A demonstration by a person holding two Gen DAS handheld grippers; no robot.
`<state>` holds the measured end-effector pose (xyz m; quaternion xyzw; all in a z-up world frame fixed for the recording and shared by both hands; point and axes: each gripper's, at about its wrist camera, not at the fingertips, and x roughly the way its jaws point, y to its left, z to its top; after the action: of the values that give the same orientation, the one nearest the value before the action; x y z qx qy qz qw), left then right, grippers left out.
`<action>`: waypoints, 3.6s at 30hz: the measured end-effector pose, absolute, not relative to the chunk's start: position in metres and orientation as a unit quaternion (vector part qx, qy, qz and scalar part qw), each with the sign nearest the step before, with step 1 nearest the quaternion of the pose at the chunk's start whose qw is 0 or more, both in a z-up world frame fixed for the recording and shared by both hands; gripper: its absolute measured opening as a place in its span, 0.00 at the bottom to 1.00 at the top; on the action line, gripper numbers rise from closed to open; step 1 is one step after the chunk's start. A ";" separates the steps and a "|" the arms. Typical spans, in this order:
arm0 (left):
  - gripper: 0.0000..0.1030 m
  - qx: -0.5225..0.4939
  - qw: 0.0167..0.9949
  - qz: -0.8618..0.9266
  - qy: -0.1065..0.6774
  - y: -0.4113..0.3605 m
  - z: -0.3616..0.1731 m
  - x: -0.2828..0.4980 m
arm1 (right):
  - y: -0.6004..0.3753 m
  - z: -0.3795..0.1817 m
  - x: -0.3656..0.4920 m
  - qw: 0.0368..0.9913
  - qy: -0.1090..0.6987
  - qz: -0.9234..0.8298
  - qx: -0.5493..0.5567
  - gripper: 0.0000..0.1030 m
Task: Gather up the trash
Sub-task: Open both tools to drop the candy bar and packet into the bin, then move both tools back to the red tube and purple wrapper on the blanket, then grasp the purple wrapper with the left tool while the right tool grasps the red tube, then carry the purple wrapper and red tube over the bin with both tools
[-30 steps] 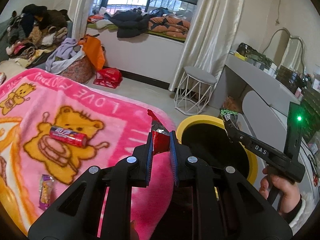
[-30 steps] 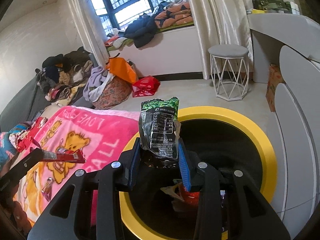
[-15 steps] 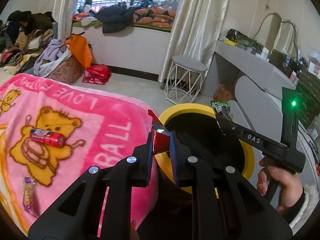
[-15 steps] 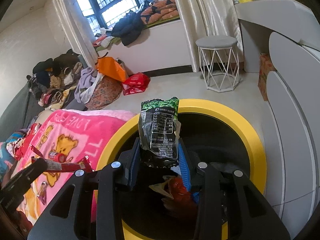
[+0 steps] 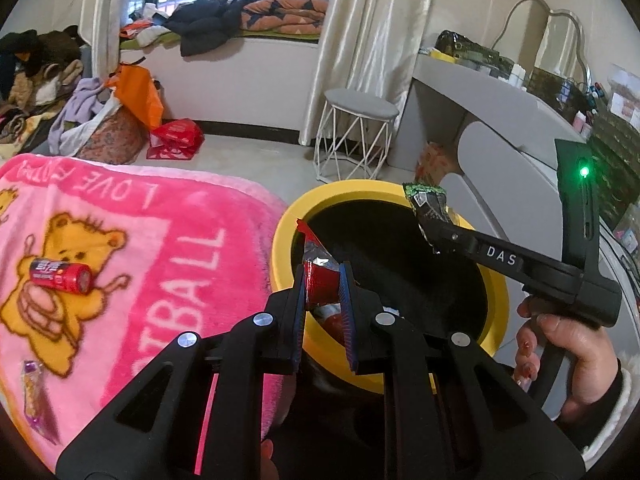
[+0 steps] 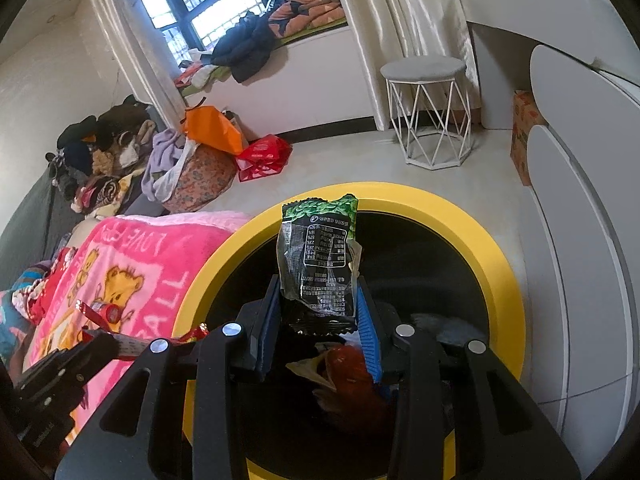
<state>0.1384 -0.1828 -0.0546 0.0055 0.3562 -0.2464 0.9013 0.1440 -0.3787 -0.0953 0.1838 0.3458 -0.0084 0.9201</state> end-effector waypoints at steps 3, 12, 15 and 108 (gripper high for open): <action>0.11 0.008 0.898 -0.250 0.362 -0.185 -0.058 0.141 | -0.381 -0.097 0.144 0.919 0.347 -0.010 0.185 0.33; 0.11 0.015 0.887 -0.263 0.378 -0.200 -0.068 0.150 | -0.386 -0.101 0.145 0.915 0.353 -0.013 0.196 0.35; 0.12 0.014 0.883 -0.268 0.384 -0.203 -0.072 0.153 | -0.388 -0.102 0.144 0.912 0.355 -0.016 0.203 0.39; 0.16 0.012 0.890 -0.280 0.359 -0.210 -0.053 0.145 | -0.369 -0.065 0.128 0.931 0.336 0.032 0.139 0.29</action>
<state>0.1445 -0.2102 -0.0533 0.0121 0.3586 -0.2801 0.8904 0.1282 -0.3692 -0.0652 0.1393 0.3363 0.0316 0.9309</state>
